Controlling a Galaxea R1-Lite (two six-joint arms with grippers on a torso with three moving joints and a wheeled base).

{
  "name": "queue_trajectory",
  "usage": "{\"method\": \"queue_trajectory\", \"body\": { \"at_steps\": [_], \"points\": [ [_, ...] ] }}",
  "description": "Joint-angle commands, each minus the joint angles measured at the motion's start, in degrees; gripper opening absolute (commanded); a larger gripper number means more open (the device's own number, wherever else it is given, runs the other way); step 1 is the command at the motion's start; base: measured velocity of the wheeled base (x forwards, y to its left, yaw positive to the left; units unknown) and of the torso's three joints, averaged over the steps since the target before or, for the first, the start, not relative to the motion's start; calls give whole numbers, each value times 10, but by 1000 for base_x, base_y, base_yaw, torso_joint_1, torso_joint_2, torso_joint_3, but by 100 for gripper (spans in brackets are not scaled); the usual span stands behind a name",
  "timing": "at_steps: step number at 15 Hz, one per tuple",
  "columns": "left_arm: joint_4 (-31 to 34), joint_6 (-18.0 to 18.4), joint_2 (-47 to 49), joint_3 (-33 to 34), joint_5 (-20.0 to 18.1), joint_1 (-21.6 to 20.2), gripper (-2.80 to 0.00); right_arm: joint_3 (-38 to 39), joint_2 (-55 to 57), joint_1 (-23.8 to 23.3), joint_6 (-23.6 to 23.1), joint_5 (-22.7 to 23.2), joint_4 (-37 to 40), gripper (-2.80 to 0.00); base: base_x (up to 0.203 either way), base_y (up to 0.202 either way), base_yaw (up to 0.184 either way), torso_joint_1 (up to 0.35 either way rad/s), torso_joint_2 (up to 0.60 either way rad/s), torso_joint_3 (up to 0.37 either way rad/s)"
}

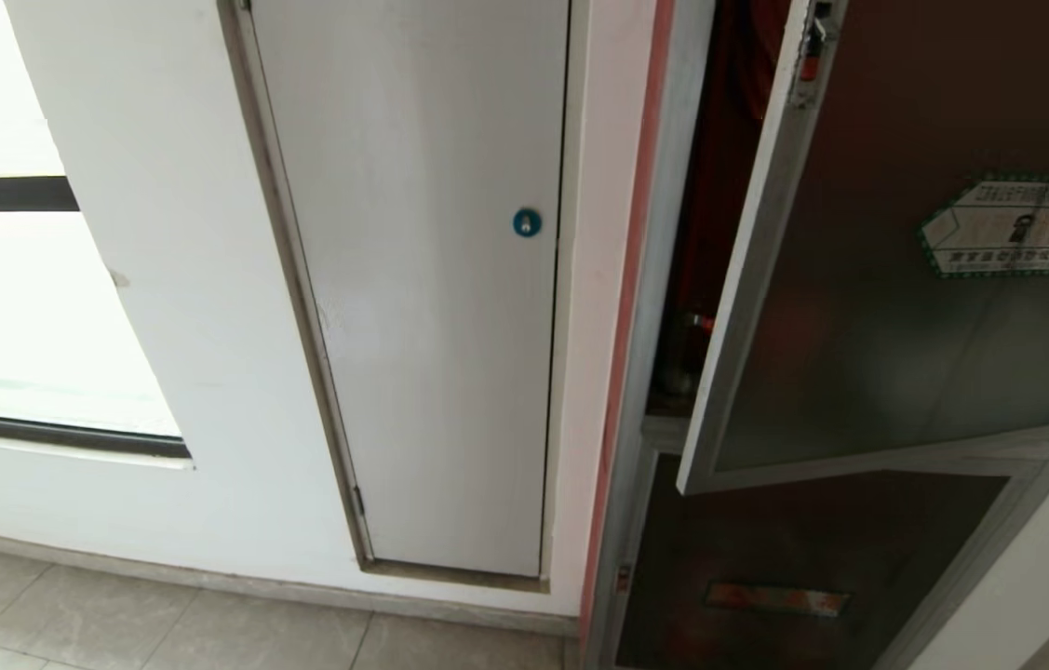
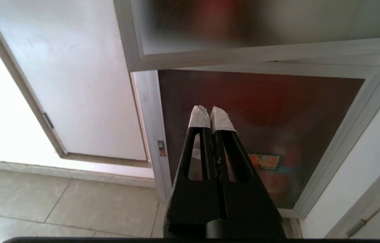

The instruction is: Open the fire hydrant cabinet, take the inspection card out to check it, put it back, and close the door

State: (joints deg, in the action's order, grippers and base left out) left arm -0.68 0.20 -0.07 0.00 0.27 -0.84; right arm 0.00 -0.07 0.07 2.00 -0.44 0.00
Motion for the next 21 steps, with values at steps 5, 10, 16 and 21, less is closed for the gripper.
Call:
{"method": "queue_trajectory", "body": {
  "at_steps": [5,10,16,21],
  "points": [
    [0,0,0,4,0,0,-280,0,0,0,0,0,0,-280,198,0,1,4,2,2],
    [0,0,1,4,0,0,-280,0,0,0,0,0,0,-280,195,0,0,2,4,2],
    [0,0,0,4,0,0,-280,0,0,0,0,0,0,-280,195,0,1,2,2,4],
    [0,-2,0,4,1,0,-280,0,0,0,0,0,0,-280,195,0,-1,1,1,0]
  ]
}}
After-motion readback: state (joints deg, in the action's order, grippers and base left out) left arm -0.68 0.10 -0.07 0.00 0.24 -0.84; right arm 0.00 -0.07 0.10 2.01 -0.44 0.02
